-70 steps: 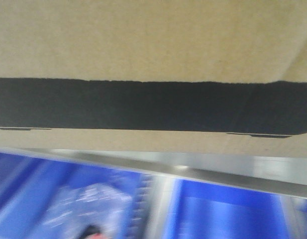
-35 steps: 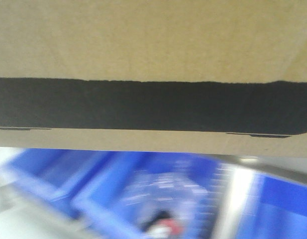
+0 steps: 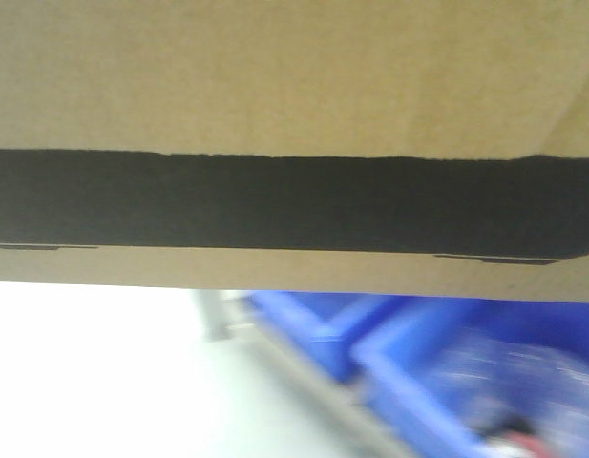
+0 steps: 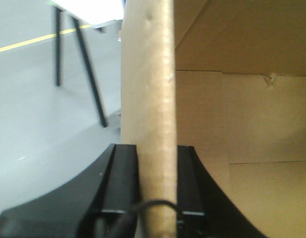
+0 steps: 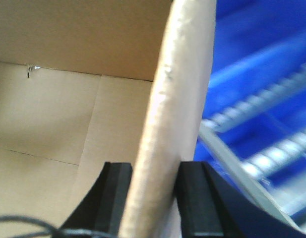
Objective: Grab box from left shelf to table start
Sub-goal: 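Hold the box with both grippers while the base turns away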
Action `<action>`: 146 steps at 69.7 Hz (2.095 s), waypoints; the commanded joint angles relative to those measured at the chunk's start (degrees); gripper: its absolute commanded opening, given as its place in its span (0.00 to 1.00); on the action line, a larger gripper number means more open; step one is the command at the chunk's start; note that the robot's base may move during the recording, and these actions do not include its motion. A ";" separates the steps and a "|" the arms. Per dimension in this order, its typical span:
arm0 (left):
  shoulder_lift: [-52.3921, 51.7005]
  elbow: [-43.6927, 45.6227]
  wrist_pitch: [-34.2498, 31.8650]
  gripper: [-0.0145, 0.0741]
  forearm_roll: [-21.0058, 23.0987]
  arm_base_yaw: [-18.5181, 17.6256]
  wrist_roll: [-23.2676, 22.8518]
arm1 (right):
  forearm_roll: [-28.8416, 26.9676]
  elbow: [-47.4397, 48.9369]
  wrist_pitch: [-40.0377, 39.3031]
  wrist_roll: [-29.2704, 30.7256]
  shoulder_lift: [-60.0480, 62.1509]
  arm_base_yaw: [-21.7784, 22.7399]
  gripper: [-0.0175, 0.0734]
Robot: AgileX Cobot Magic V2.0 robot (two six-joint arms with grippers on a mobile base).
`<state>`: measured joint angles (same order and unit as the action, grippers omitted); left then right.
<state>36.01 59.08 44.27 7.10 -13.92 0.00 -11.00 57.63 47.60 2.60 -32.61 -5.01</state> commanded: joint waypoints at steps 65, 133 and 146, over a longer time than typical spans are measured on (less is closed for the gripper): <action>-0.55 2.25 -8.38 0.05 8.19 -0.86 0.00 | -2.33 2.15 -8.21 1.53 -0.36 -0.12 0.25; -0.55 2.25 -8.50 0.05 8.19 -0.86 0.00 | -2.33 2.15 -8.15 1.53 -0.36 -0.12 0.25; -0.55 2.25 -8.50 0.05 8.19 -0.86 0.00 | -2.33 2.15 -8.15 1.53 -0.36 -0.12 0.25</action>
<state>35.92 59.08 44.27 7.14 -13.92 0.00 -11.00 57.63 47.60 2.60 -32.61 -5.01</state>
